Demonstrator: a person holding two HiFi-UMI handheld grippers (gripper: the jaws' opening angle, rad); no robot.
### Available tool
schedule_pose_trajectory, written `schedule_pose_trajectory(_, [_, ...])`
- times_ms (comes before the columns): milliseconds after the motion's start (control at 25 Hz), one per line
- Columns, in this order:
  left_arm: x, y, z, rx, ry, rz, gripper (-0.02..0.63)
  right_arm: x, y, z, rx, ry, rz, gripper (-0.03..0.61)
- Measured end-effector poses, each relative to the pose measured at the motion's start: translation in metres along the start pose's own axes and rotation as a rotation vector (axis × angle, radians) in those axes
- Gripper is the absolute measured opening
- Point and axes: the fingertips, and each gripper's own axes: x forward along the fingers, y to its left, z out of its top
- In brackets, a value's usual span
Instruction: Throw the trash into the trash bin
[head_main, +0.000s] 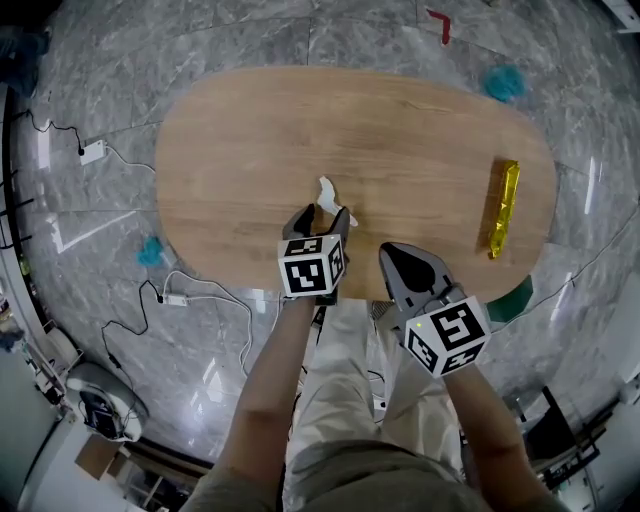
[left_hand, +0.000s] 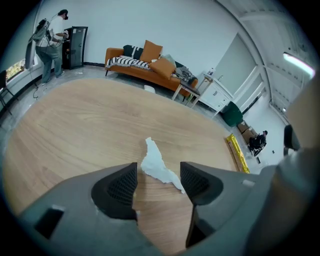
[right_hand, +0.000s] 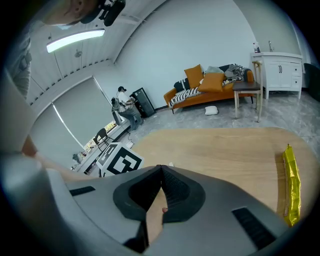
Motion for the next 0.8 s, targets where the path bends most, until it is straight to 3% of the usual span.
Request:
schedule_pose_trajectory(560, [0.012, 0.011, -0.002, 0.018, -0.01, 0.065, 0.26, 0.005, -0.003, -0.015, 0.036, 0.017, -0.01, 0.009])
schedule_pose_trajectory(800, [0.01, 0.018, -0.003, 0.014, -0.017, 0.112, 0.063, 0.004, -0.004, -0.016, 0.036, 0.012, -0.006, 0.009])
